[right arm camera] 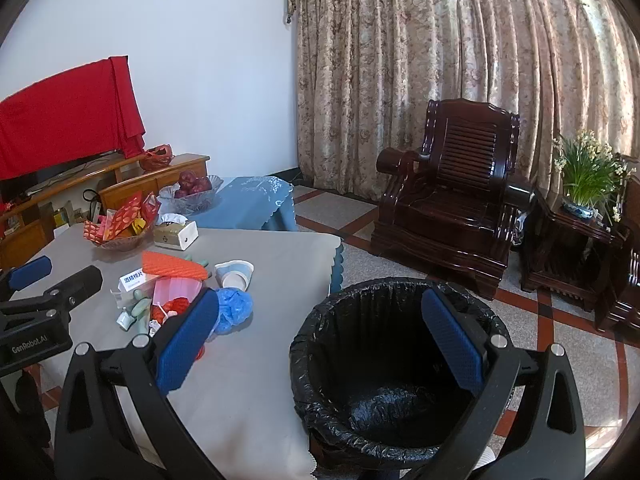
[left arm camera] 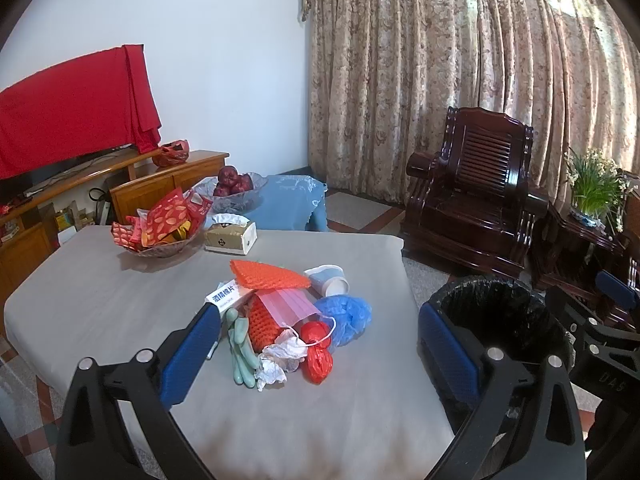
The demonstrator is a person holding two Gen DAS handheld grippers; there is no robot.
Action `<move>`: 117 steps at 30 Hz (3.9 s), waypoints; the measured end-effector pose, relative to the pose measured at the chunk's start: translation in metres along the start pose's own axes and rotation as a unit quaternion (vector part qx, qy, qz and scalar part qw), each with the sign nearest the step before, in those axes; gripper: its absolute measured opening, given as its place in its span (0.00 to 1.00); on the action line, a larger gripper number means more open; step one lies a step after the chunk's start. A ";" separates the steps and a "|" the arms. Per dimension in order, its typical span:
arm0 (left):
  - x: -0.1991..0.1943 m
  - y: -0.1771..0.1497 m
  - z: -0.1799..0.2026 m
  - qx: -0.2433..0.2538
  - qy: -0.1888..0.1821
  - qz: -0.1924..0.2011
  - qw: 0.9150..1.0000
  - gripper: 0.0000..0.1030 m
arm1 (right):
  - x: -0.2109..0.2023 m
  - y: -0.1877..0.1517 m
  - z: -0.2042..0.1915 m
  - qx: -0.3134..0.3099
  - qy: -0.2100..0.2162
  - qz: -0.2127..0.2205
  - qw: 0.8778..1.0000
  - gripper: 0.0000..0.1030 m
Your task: Collect trash
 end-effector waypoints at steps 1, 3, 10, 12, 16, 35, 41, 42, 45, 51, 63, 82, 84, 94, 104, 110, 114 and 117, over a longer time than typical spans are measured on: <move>0.000 0.000 0.000 0.000 0.000 0.000 1.000 0.94 | 0.000 0.000 0.000 0.000 0.000 0.000 1.000 0.95; 0.000 0.000 0.000 0.000 0.000 0.000 1.000 0.94 | 0.000 0.000 0.000 0.000 0.000 -0.001 1.000 0.95; 0.000 0.004 0.000 0.000 0.001 0.001 1.000 0.94 | 0.000 0.000 0.000 -0.001 0.000 0.000 1.000 0.95; 0.000 0.004 0.000 0.000 0.001 0.001 1.000 0.94 | 0.000 0.000 0.000 0.000 0.000 0.000 1.000 0.95; 0.000 0.004 -0.001 0.000 0.001 0.001 1.000 0.94 | 0.000 0.000 0.000 -0.001 0.000 0.000 1.000 0.95; 0.000 0.003 -0.001 0.000 0.001 0.002 1.000 0.94 | 0.000 -0.001 0.000 0.000 0.000 0.000 1.000 0.95; 0.000 0.003 -0.001 0.001 0.001 0.003 1.000 0.94 | 0.000 -0.001 0.000 0.000 0.000 -0.001 1.000 0.95; 0.000 0.003 0.000 0.001 0.001 0.003 1.000 0.94 | 0.000 -0.001 0.000 0.000 0.000 -0.001 1.000 0.95; 0.000 0.003 0.000 0.001 0.001 0.003 1.000 0.94 | 0.000 -0.002 0.000 0.000 0.000 0.000 1.000 0.95; 0.000 0.003 -0.001 0.001 0.001 0.002 1.000 0.94 | 0.000 -0.002 0.000 0.000 -0.001 -0.002 1.000 0.95; 0.000 0.003 0.000 0.000 0.002 0.001 1.000 0.94 | 0.000 -0.003 0.000 0.001 0.000 -0.003 1.000 0.95; 0.039 -0.041 -0.077 -0.001 0.065 0.020 0.998 0.94 | 0.065 -0.037 -0.050 -0.012 0.064 -0.033 0.997 0.95; 0.048 -0.048 -0.090 0.004 0.080 0.007 0.997 0.94 | 0.081 -0.045 -0.065 -0.014 0.081 -0.037 0.996 0.95; 0.083 -0.093 -0.136 0.001 0.112 -0.048 0.993 0.94 | 0.139 -0.090 -0.134 -0.014 0.162 -0.100 0.982 0.76; 0.128 -0.084 -0.155 -0.016 0.097 -0.047 0.994 0.89 | 0.174 -0.078 -0.154 -0.032 0.152 -0.087 0.984 0.76; 0.166 -0.091 -0.148 -0.004 0.065 -0.062 0.996 0.89 | 0.195 -0.073 -0.154 -0.038 0.140 -0.087 0.986 0.76; 0.185 -0.097 -0.146 0.011 0.055 -0.072 0.996 0.82 | 0.207 -0.074 -0.156 -0.036 0.140 -0.094 0.985 0.76; 0.197 -0.103 -0.145 0.012 0.039 -0.084 0.996 0.64 | 0.211 -0.074 -0.157 -0.035 0.141 -0.095 0.985 0.76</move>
Point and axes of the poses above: each gripper's, at about its wrist camera, not at the fingertips, and x roughly the way its jaws point, z to its right, y to its top, the point moved 3 cm from there along x, roughly the way its jaws point, and after that the axes turned 14 degrees about z, right-handed, at the moved point
